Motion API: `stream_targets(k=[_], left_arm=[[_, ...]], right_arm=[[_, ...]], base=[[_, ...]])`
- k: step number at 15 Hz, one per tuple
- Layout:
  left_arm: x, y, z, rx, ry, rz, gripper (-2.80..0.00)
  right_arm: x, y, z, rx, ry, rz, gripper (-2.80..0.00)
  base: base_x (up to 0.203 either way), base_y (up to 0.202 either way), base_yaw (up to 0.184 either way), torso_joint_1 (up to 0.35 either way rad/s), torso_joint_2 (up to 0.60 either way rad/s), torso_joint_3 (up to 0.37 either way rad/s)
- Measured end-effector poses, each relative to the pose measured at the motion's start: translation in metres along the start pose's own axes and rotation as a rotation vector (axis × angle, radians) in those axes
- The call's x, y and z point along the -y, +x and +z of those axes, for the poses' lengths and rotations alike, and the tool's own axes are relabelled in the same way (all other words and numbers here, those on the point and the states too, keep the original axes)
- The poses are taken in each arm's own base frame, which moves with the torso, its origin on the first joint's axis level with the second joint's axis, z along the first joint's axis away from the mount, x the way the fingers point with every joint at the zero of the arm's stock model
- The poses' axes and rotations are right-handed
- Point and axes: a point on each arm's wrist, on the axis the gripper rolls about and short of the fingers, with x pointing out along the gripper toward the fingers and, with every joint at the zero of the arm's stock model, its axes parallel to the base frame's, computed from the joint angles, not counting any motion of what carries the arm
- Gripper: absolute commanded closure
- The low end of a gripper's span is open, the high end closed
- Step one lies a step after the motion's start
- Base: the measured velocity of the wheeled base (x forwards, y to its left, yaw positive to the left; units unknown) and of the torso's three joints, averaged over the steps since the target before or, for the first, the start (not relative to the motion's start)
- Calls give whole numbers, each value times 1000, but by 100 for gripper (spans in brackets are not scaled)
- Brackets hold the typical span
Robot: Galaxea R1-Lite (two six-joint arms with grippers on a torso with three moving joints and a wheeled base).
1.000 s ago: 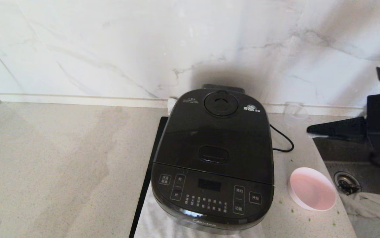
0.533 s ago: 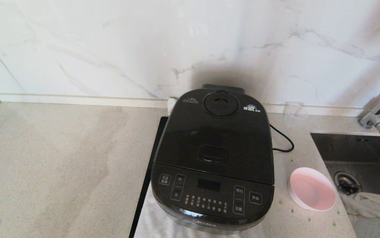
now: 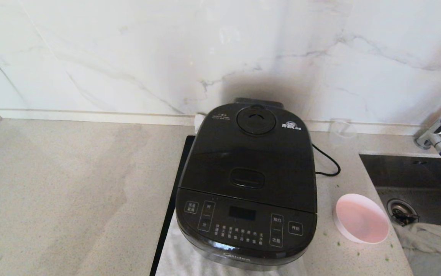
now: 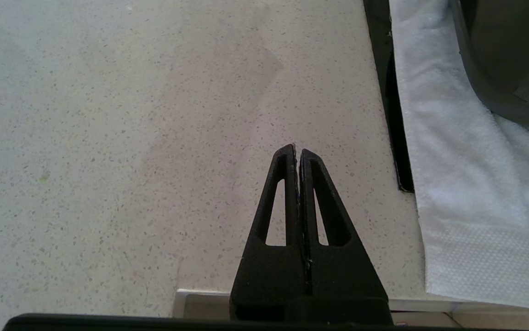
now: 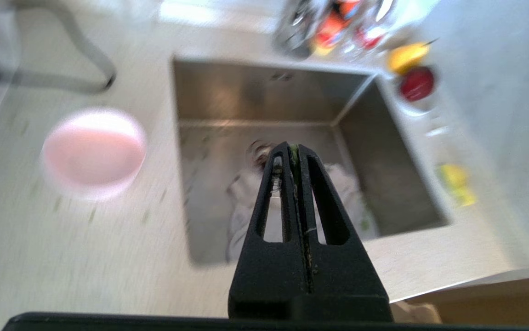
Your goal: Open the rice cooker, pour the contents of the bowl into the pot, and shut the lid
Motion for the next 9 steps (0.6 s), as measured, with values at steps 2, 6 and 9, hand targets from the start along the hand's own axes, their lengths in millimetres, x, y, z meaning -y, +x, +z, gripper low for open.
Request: stream_targets(k=[2,6,9], left_arm=[[0,0,0,0,0,0,0],[0,0,0,0,0,0,0],[0,0,0,0,-2,0,0]], right_arm=[[-6,1,-39,-11,33,39,0],[-25,22,-93,-12,80,133,0],[-32,30,-97,174,110,222,0]], base=[[0,0,0,0,0,0],[0,0,0,0,0,0],[0,0,0,0,0,0]])
